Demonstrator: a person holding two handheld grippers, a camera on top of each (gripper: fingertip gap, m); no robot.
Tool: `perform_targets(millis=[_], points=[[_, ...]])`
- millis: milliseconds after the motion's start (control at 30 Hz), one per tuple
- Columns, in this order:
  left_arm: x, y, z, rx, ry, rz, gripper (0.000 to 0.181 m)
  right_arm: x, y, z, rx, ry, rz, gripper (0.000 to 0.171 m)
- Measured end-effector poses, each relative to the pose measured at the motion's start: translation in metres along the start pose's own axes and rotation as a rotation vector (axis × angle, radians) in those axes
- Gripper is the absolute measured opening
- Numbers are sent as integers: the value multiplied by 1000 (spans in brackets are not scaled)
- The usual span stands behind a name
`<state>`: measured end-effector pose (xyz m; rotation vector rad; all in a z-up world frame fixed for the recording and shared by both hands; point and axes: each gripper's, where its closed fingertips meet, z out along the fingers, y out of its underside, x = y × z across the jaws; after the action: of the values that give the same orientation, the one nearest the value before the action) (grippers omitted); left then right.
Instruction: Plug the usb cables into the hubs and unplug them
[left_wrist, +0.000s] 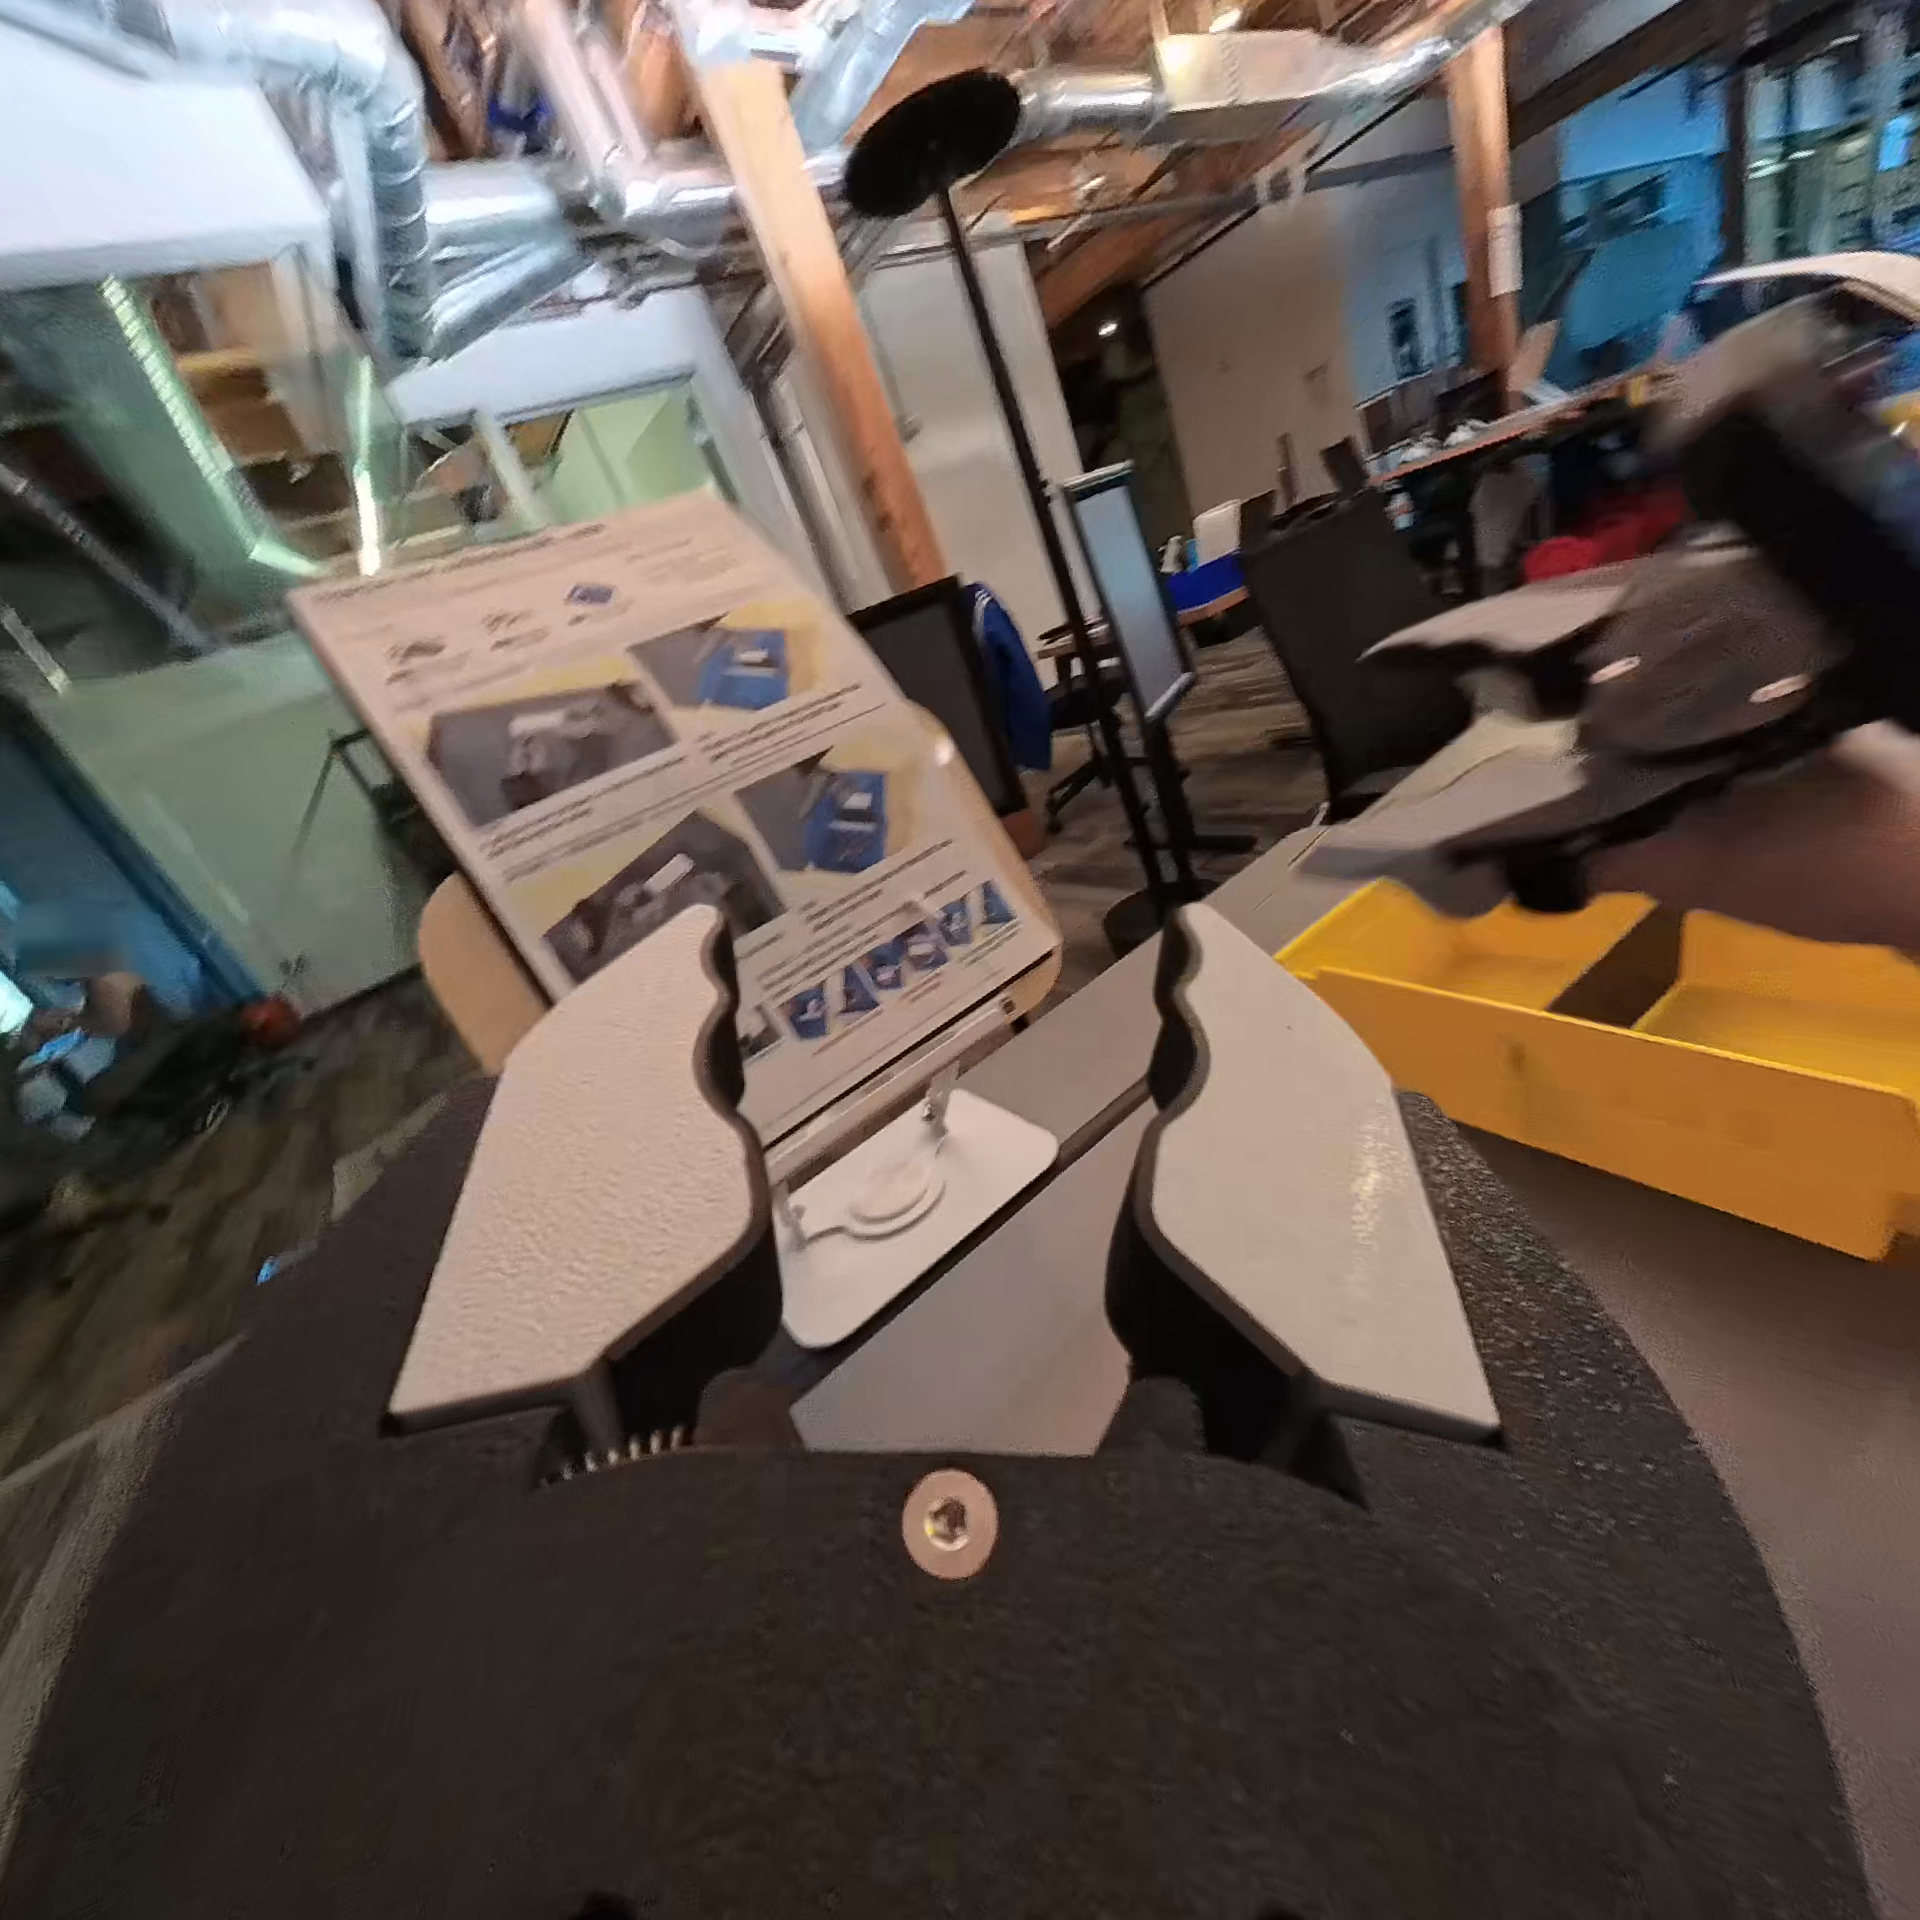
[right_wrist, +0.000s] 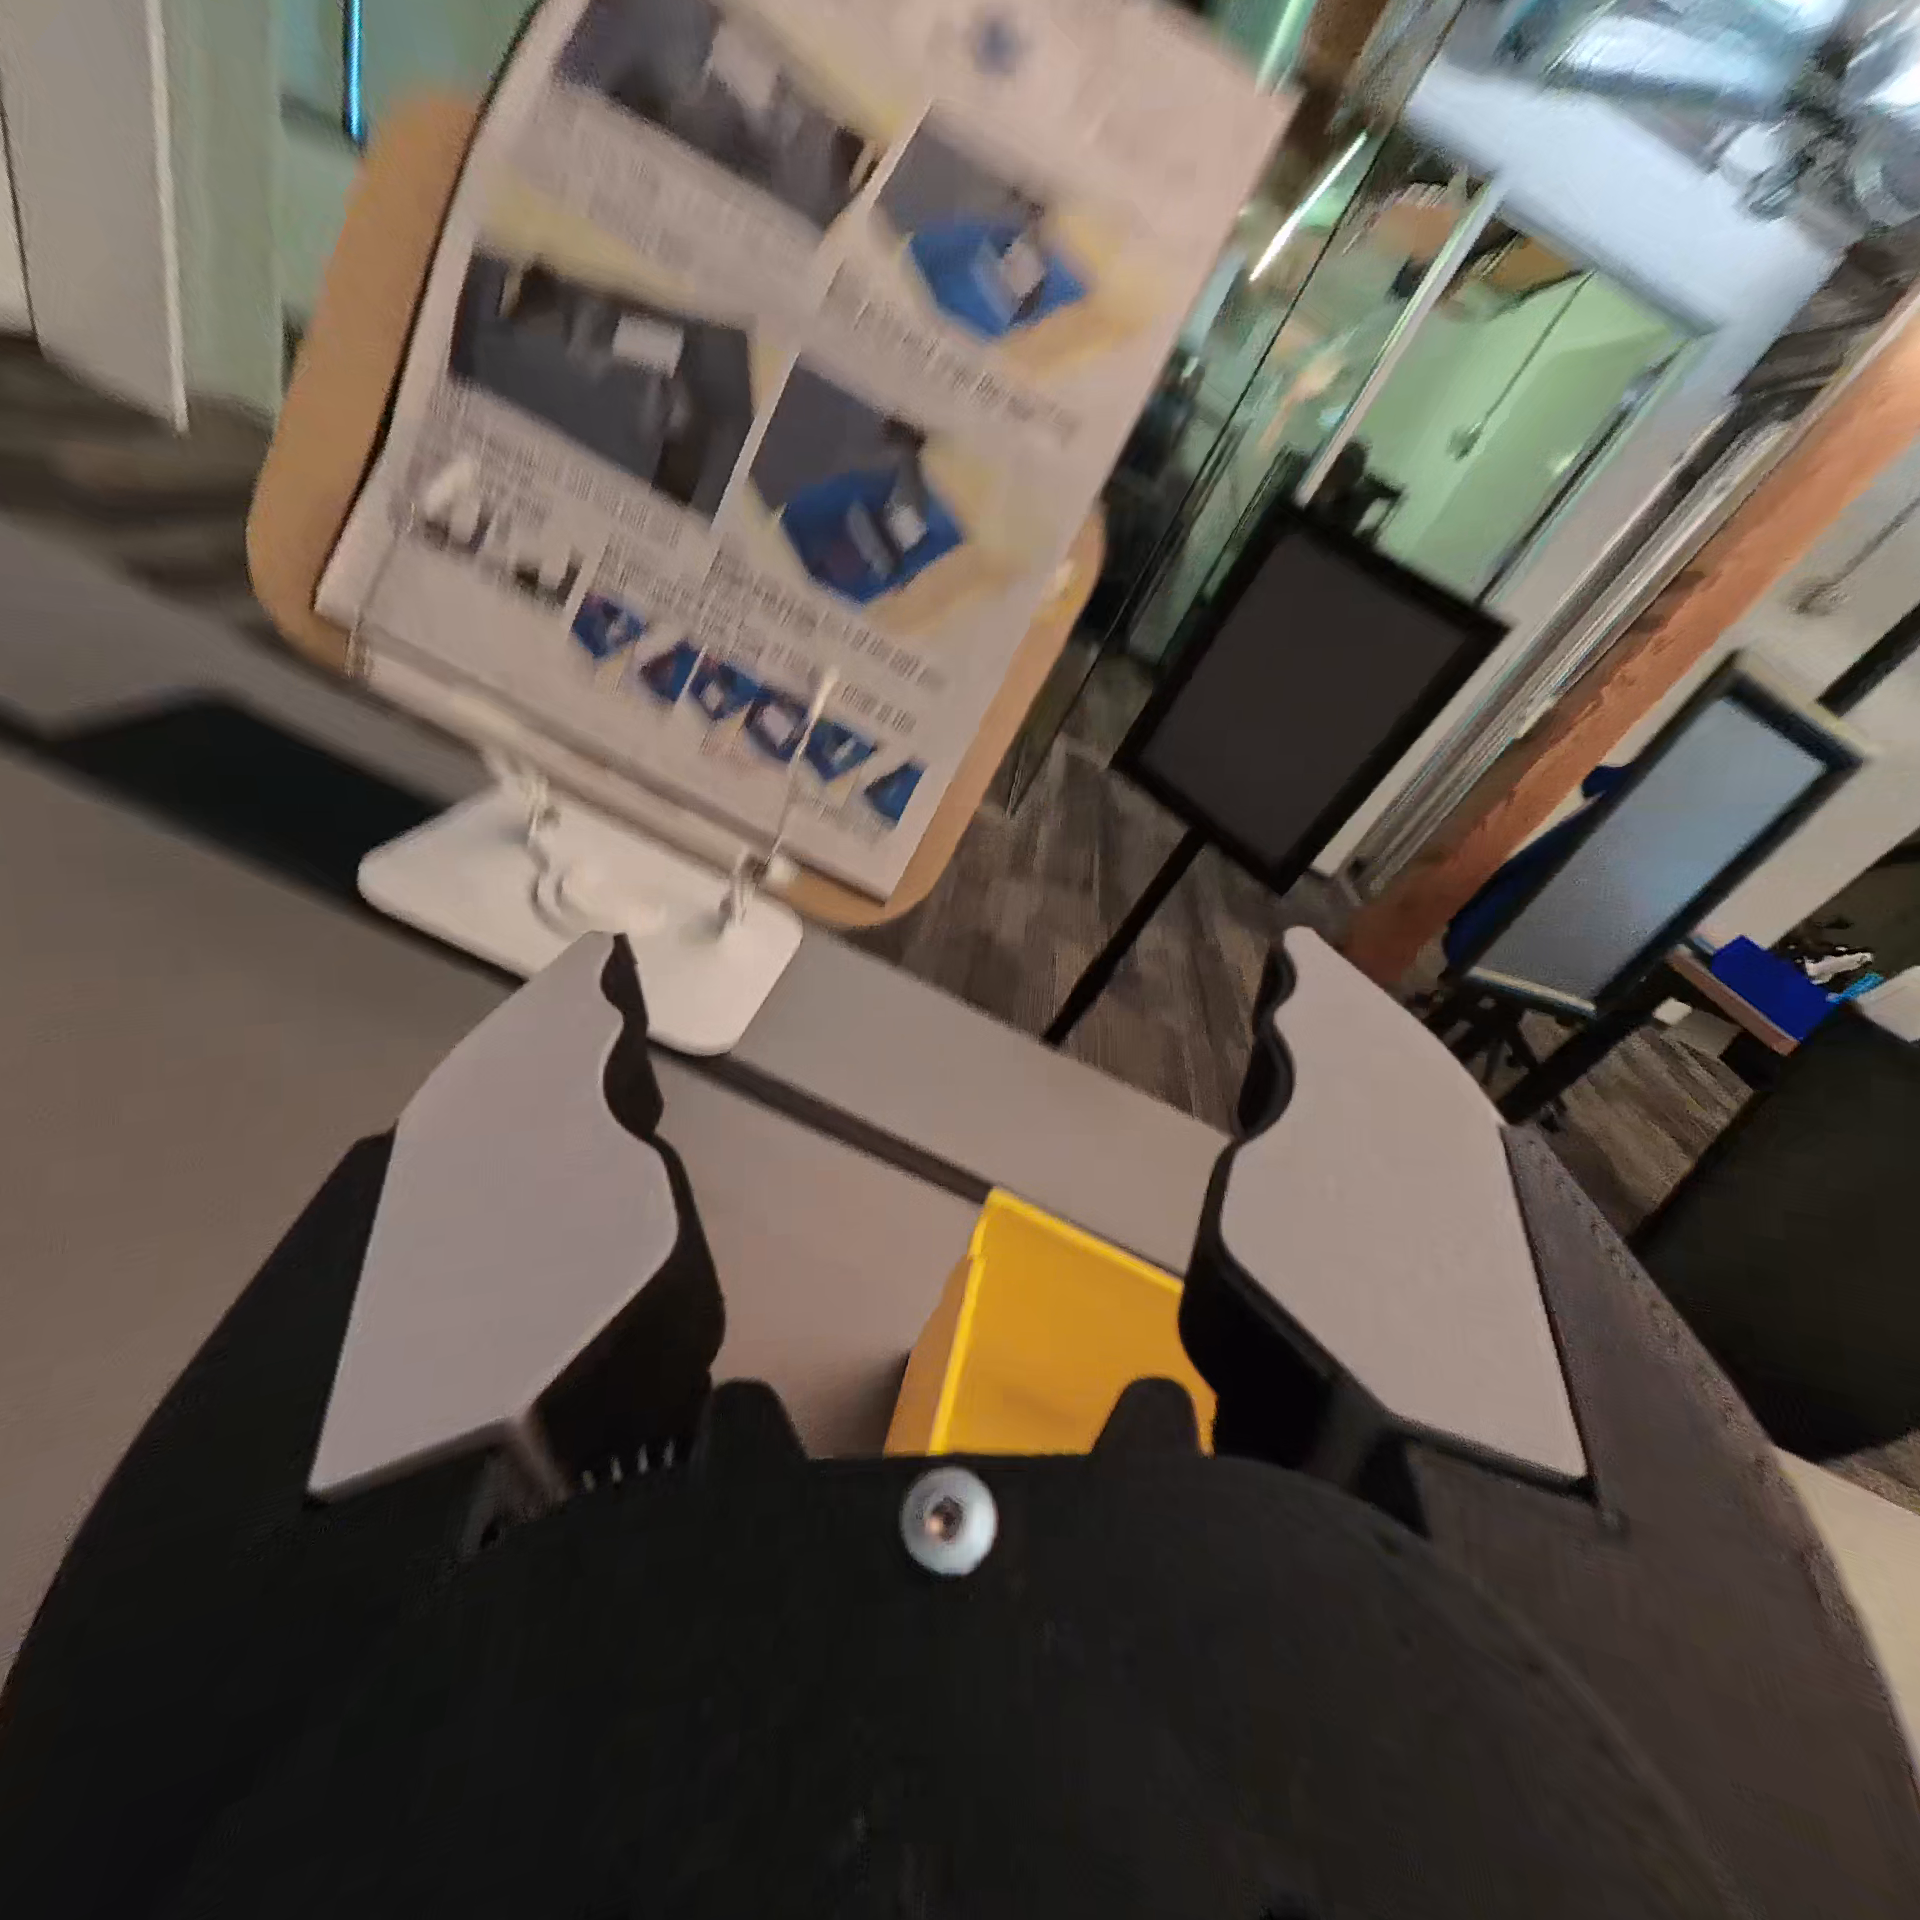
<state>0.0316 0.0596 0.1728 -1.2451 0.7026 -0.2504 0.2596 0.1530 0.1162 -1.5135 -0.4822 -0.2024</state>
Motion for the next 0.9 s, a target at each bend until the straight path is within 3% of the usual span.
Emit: perform_targets(millis=[233, 567, 700, 800, 900], points=[[-40, 13, -13, -13, -57, -118, 52, 76, -50, -59, 355, 127, 68, 98], [-45, 15, -27, -41, -5, -98, 17, 78, -55, -66, 449, -43, 224, 94], [-61, 13, -38, -48, -71, -83, 16, 73, -53, -64, 471, -144, 289, 72], [-70, 14, -47, -75, -103, -80, 7, 60, -61, -74, 562, -276, 288, 41], [-71, 13, -52, -78, -99, -98, 4, 58, -63, -76, 571, -308, 309, 35]])
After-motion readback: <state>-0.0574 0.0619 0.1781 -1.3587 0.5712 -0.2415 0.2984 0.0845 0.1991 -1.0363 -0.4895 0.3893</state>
